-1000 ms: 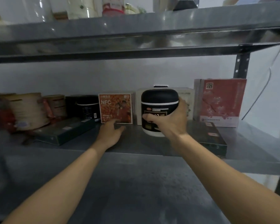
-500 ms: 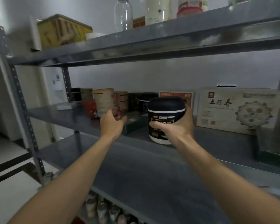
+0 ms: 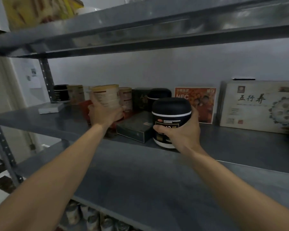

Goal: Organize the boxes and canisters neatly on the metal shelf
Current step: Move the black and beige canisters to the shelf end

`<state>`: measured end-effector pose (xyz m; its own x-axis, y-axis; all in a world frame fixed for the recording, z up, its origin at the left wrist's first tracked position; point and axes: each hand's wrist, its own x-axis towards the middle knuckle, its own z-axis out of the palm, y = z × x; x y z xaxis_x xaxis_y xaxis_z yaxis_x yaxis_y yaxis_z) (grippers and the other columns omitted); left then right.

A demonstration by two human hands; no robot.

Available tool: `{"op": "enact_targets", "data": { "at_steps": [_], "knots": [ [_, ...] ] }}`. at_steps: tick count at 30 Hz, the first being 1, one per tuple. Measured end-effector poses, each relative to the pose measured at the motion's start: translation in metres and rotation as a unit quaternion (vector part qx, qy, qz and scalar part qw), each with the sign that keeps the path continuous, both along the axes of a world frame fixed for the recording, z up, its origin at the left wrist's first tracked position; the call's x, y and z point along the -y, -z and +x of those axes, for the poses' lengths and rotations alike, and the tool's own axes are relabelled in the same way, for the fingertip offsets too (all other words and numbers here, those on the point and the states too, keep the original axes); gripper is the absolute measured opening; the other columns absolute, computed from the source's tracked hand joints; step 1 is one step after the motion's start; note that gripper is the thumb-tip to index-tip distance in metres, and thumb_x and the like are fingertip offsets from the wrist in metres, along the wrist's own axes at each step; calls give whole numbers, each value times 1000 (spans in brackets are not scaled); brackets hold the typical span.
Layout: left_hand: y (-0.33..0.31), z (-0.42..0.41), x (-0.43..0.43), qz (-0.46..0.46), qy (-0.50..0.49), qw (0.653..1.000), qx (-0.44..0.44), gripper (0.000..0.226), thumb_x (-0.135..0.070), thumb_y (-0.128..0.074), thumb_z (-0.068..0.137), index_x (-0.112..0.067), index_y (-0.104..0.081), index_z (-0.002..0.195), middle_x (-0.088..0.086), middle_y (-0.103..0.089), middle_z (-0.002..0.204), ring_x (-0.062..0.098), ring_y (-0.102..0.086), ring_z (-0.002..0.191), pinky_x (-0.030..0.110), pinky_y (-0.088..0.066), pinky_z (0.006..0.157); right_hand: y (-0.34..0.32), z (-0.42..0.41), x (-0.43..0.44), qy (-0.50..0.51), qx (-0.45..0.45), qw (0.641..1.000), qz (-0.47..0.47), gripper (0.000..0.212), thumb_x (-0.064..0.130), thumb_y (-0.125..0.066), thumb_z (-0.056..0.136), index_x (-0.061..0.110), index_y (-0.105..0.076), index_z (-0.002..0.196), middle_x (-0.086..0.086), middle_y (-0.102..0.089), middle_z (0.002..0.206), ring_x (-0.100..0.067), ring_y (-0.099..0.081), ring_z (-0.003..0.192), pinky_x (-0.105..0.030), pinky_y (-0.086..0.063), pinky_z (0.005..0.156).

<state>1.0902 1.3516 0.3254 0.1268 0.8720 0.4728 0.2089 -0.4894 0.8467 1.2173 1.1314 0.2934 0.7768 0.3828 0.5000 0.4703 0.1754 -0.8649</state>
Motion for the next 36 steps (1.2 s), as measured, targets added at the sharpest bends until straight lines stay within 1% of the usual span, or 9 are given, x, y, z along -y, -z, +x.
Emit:
{"op": "enact_targets", "data": {
  "at_steps": [6, 11, 14, 17, 20, 23, 28, 32, 36],
  "knots": [
    [8, 14, -32, -31, 5, 999, 44, 142, -59, -88, 45, -29, -2, 154, 12, -45, 144, 30, -47, 128, 42, -42, 106, 3, 0, -3, 19, 11, 1000, 0, 101, 26, -99, 44, 37, -36, 123, 11, -59, 120, -7, -58, 108, -19, -48, 90],
    [12, 9, -34, 20, 29, 998, 60, 130, -37, -93, 52, -32, -12, 154, -2, -52, 136, 15, -51, 121, 21, -37, 98, 5, -3, -2, 28, 20, 999, -6, 113, 41, -97, 39, 34, -37, 135, 10, -57, 125, -10, -58, 113, -34, -51, 100],
    [7, 0, -21, 58, 30, 995, 69, 124, -28, -93, 54, -30, -18, 153, -11, -49, 130, 7, -49, 118, 16, -35, 97, 5, -7, 2, 25, 17, 1000, 10, 114, 42, -97, 37, 33, -39, 134, 10, -58, 125, -11, -58, 114, -38, -52, 100],
    [7, -17, -5, 84, 33, 994, 61, 124, -32, -93, 51, -31, -21, 152, -9, -53, 133, 11, -52, 119, 25, -41, 101, 6, -14, 10, 7, 19, 999, 31, 115, 40, -97, 35, 32, -40, 136, 11, -59, 126, -10, -59, 115, -38, -53, 99],
    [10, -41, 19, 106, 7, 994, 38, 129, -46, -92, 44, -38, -19, 150, -7, -51, 139, 16, -49, 126, 40, -40, 110, 2, -26, 24, -23, 28, 998, 50, 115, 39, -96, 35, 32, -41, 136, 11, -59, 126, -9, -60, 115, -37, -53, 98],
    [17, -71, 52, 116, -8, 992, 37, 131, -52, -90, 41, -44, -16, 148, -11, -47, 141, 16, -44, 131, 50, -40, 109, -4, -42, 42, -62, 40, 995, 62, 111, 36, -97, 35, 29, -43, 133, 9, -61, 123, -10, -61, 112, -36, -54, 97],
    [34, -125, 120, 119, -54, 990, 60, 127, -47, -93, 46, -39, -19, 149, -11, -47, 142, 10, -48, 129, 46, -44, 107, 7, -72, 69, -135, 46, 989, 42, 114, 31, -99, 39, 26, -41, 137, 10, -59, 124, -9, -60, 113, -35, -52, 99],
    [73, -179, 179, 73, -89, 990, 85, 125, -35, -96, 50, -36, -22, 150, -16, -49, 136, 2, -51, 121, 33, -46, 103, 43, -99, 92, -211, 31, 977, 9, 118, 28, -100, 42, 27, -37, 141, 17, -56, 122, -1, -57, 111, -21, -49, 95],
    [141, -236, 244, 4, -136, 988, 74, 126, -35, -98, 45, -43, -24, 148, -16, -51, 136, 0, -53, 120, 42, -50, 101, 100, -135, 115, -291, 9, 956, -34, 115, 27, -100, 42, 31, -38, 139, 23, -55, 120, 9, -54, 110, -13, -45, 90]
  ]
}}
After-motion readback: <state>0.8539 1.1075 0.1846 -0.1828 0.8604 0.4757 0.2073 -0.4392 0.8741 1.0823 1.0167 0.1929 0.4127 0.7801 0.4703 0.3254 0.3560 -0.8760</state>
